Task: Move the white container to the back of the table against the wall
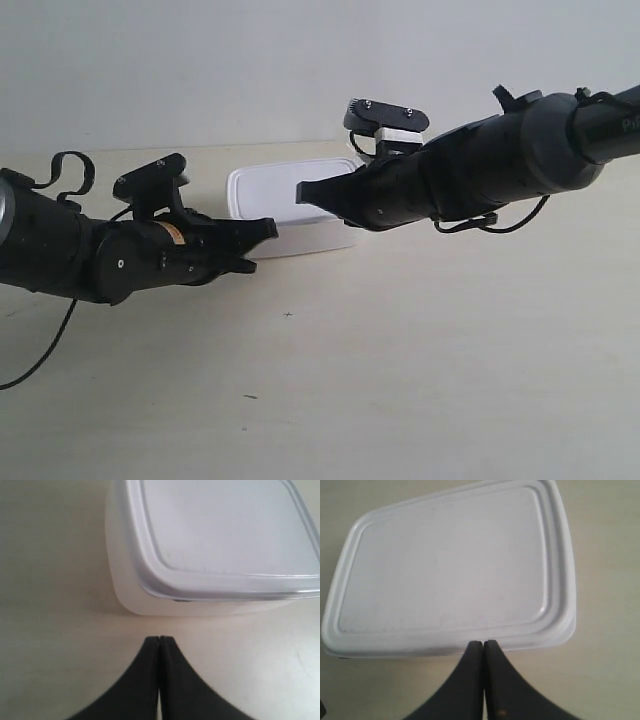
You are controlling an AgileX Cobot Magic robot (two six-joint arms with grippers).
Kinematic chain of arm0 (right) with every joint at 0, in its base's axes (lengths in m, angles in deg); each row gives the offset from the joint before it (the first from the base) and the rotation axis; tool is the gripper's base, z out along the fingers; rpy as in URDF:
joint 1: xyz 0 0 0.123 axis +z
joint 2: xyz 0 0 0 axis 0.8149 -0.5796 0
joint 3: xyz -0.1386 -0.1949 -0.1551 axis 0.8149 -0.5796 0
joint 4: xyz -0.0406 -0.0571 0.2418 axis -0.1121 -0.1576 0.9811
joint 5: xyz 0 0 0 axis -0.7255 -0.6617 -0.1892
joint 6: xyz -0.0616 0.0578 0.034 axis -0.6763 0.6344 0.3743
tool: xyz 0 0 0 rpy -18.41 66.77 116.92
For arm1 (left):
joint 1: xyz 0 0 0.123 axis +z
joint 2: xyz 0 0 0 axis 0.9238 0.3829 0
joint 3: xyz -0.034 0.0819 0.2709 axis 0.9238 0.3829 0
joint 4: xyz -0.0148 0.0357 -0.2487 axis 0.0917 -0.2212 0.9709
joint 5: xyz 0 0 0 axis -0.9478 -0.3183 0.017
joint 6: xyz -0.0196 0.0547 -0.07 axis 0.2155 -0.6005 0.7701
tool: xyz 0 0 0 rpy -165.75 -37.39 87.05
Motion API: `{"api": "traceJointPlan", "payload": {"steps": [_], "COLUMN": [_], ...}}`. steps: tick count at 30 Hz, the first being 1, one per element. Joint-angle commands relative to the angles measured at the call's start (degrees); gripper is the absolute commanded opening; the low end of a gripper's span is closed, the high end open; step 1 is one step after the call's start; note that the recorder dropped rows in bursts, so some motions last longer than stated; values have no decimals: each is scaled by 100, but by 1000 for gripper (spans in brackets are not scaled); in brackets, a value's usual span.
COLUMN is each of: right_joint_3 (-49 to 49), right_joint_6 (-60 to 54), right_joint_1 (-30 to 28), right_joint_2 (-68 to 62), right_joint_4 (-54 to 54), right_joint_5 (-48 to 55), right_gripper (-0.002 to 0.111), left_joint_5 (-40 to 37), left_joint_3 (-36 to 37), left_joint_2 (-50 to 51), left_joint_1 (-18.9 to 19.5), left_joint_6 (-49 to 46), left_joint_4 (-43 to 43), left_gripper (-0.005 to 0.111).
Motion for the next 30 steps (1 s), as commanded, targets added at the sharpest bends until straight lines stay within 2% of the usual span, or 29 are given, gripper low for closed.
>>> {"api": "traceJointPlan", "payload": {"steps": [1, 13, 30], "right_joint_3": [-22, -22, -8], "right_joint_6": [45, 63, 63], "right_joint_1": [-62, -259, -259], "right_joint_2": [50, -20, -411], "right_joint_4": [149, 237, 318], "right_joint_5": [-283, 224, 117], "right_gripper": [0, 0, 0], "left_joint_5": [276, 264, 309], "left_joint_3": [-35, -476, -820], "left_joint_2": [43, 411, 758], "left_joint_1": [14, 14, 129], "left_joint_6": [729, 729, 648], "left_joint_4": [-555, -649, -649], "left_gripper": [0, 0, 0]}}
